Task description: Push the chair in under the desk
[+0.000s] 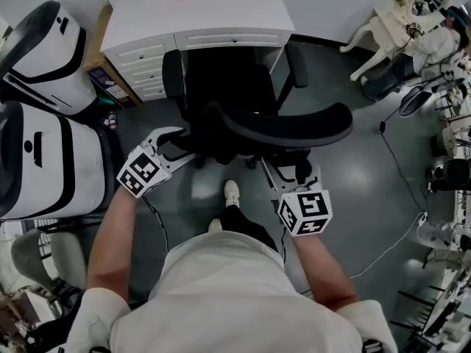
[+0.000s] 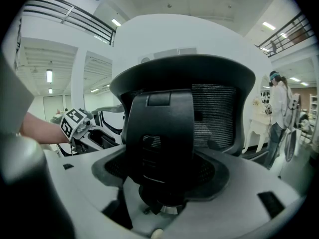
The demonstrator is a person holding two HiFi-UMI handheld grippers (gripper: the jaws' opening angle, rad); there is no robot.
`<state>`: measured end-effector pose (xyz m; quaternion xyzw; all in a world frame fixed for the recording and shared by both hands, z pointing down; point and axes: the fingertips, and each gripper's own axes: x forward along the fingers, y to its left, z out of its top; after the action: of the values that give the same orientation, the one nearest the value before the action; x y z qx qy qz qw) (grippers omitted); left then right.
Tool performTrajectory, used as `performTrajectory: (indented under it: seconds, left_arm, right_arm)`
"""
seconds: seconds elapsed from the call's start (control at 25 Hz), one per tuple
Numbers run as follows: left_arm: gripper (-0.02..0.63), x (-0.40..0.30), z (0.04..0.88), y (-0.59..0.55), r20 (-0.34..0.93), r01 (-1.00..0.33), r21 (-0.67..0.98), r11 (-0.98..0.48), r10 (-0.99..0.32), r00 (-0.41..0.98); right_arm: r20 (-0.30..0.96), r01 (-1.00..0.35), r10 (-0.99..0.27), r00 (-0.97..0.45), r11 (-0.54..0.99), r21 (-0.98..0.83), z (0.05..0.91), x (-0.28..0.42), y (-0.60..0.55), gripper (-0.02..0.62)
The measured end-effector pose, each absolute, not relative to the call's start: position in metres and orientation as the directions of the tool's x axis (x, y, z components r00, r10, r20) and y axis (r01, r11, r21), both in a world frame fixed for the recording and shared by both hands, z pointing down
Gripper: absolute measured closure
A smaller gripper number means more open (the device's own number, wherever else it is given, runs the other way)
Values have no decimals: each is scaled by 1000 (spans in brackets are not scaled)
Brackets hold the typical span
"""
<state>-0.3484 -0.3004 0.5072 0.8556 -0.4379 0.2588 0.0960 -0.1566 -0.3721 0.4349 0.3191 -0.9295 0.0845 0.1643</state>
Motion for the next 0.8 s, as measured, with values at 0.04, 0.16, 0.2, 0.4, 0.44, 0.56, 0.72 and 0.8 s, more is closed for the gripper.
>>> performTrajectory:
  seconds: [0.04, 0.16, 0.2, 0.4, 0.44, 0.56, 0.72, 0.8]
  left_arm:
    - [353, -351, 507, -303, 525, -801, -64, -595, -702, 480]
    - [351, -356, 508, -310, 524, -802, -65, -593, -705, 478]
    - [351, -358, 508, -311, 523, -802, -66, -593, -705, 478]
    - [348, -368, 508, -323, 523, -806, -62, -589, -707, 476]
    - [348, -369, 508, -326, 526, -806, -61, -589, -705, 475]
    - [348, -374, 509, -333, 528, -807, -62, -588, -705, 474]
    - [347, -384, 513, -340, 530, -808, -58, -586, -704, 473]
    - [347, -387, 513, -344, 532, -808, -55, -586, -703, 473]
  right_arm:
    - [362, -620, -564, -742, 783, -52, 435, -159, -375, 267]
    - [366, -620, -562, -742, 783, -53, 435, -163, -381, 267]
    - [366, -621, -563, -741, 782, -53, 435, -165, -382, 267]
    - [368, -620, -562, -741, 783, -53, 436, -175, -392, 267]
    - [369, -620, -561, -741, 783, -53, 436, -176, -395, 267]
    - [371, -622, -563, -738, 781, -54, 436, -181, -402, 267]
    - [373, -620, -560, -740, 783, -54, 440, -191, -410, 267]
    - [375, -619, -558, -740, 784, -56, 441, -195, -414, 267]
